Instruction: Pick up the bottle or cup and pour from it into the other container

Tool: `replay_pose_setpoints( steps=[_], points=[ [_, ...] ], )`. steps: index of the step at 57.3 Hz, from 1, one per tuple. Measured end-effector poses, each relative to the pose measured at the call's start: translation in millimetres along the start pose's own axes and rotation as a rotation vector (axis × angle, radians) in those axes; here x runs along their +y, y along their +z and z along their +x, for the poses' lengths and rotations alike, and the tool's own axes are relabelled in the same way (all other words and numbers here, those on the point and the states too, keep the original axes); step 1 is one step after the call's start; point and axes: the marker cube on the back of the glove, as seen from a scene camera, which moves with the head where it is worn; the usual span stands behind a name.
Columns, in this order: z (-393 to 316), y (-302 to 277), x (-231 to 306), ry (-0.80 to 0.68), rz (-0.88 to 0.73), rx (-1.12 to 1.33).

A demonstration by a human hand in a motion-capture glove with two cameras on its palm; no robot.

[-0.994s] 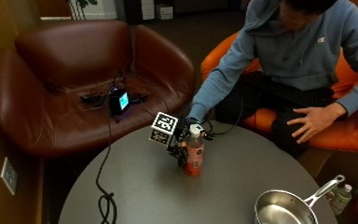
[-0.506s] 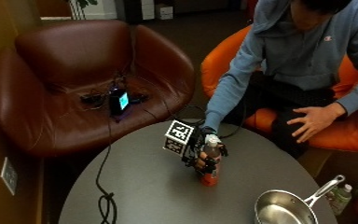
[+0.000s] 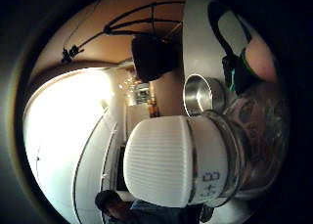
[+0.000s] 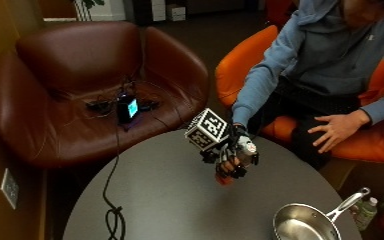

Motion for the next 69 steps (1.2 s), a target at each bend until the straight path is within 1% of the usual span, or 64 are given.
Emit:
replay_pose_setpoints(
  steps=[14, 24, 29, 36, 40, 48, 55, 69],
  points=[
    [-79, -12, 3, 0.011, -0.011, 0.55],
    [-145, -1, -19, 0.025, 0.009, 0.909],
    [-169, 10, -36, 0.041, 0.044, 1.101],
    [-192, 32, -53, 0.037, 0.122, 1.441],
    [-196, 56, -44, 0.044, 0.177, 1.686],
    [-203, 105, -55, -0.031, 0.252, 2.058],
    [-196, 144, -59, -0.095, 0.223, 2.204],
    [-187, 160, -70, -0.063, 0.186, 2.254]
  ],
)
